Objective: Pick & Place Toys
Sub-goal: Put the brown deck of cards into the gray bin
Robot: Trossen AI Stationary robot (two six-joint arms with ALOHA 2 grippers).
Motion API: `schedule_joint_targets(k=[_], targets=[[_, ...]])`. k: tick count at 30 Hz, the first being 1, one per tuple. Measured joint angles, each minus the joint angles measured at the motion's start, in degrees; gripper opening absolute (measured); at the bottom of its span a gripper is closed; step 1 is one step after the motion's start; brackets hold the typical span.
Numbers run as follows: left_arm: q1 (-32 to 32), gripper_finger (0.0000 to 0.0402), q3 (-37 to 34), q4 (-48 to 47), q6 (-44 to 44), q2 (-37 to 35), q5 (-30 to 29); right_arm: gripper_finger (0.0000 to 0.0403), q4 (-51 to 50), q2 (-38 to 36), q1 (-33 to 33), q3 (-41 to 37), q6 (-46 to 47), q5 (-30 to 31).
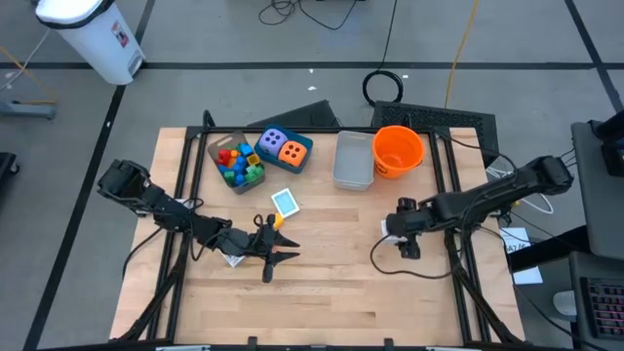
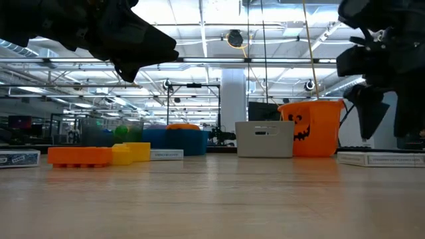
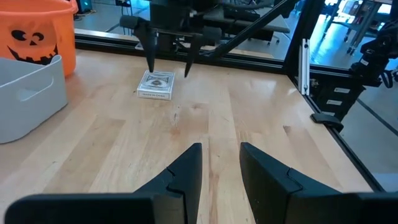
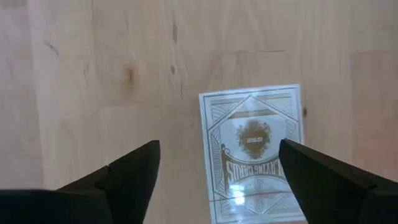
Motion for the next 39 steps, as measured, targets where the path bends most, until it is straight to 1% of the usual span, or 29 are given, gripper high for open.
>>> schedule_joint_targets(k=[6, 10, 21, 29, 34, 37, 39], targets=[[0.0, 0.0118, 0.0, -0.06, 0.2, 0.0, -0.02, 0.0349, 0.96, 4.16, -1.88, 0.0, -4.39, -0.2], [0.0, 0.0118, 0.0, -0.06, 0.22, 0.0, -0.02, 0.0356, 2.18, 5.89, -3.95, 0.0, -6.81, -0.18], [0.0, 0.0118, 0.0, -0.63, 0.14, 0.0, -0.02, 0.0357, 3.81, 6.53, -6.35, -0.04, -10.43, -0.1], [-0.02, 0.0118, 0.0, -1.58, -0.31, 0.0, -0.02, 0.0357, 7.17, 8.64, -6.35, -3.46, -10.41, -0.34], [-0.01, 0.0118, 0.0, -1.57, -0.29, 0.0, -0.02, 0.0356, 7.8, 8.55, -6.35, -3.89, -10.41, -0.29], [0.0, 0.0118, 0.0, -1.81, -0.29, 0.0, -0.06, 0.0348, 8.05, 8.38, -6.35, -3.96, -10.69, -0.25], [0.0, 0.0118, 0.0, -1.81, -0.3, 0.0, -0.06, 0.0335, 8.19, 8.38, -6.35, -3.96, -11.03, -0.2]])
